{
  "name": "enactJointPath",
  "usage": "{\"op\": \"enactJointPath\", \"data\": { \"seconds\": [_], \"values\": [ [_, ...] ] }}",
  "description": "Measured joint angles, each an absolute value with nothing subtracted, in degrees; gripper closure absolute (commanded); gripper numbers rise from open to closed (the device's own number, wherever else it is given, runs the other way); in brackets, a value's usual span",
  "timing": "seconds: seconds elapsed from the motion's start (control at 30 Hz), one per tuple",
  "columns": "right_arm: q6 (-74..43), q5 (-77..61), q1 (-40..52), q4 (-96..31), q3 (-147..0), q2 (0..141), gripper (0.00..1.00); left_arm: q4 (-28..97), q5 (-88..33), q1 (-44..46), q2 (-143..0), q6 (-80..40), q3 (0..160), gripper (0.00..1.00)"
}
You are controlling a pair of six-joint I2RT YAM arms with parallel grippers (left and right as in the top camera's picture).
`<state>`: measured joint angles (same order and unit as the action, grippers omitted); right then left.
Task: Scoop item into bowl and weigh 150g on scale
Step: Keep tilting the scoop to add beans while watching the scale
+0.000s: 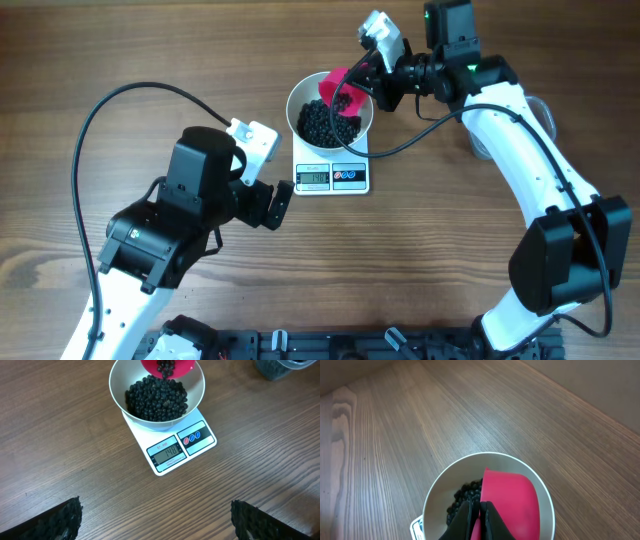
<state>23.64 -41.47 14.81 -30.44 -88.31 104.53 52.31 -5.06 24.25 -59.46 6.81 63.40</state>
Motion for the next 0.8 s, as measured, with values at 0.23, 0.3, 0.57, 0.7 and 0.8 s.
{"op": "enactJointPath", "data": {
  "seconds": [0.23, 0.3, 0.57, 0.7, 0.8],
  "values": [
    [24.38, -40.80, 14.81, -30.72, -88.31, 104.49, 0.96, 52.31, -5.06, 24.25, -59.46, 6.81, 63.40, 0.00],
    [23.62, -40.14, 14.81, -30.24, -88.31, 104.47, 0.96, 52.34, -5.08, 24.25, -59.46, 6.81, 63.40, 0.00],
    [22.63, -39.77, 14.81, -29.76, -88.31, 104.47, 0.96, 52.34, -5.06, 24.25, -59.46, 6.81, 63.40, 0.00],
    [21.87, -39.77, 14.81, -29.67, -88.31, 104.47, 0.96, 52.31, -5.06, 24.25, -59.46, 6.81, 63.40, 0.00],
    [20.45, -39.77, 14.81, -29.54, -88.31, 104.47, 0.96, 52.34, -5.06, 24.25, -59.46, 6.81, 63.40, 0.00]
  ]
}}
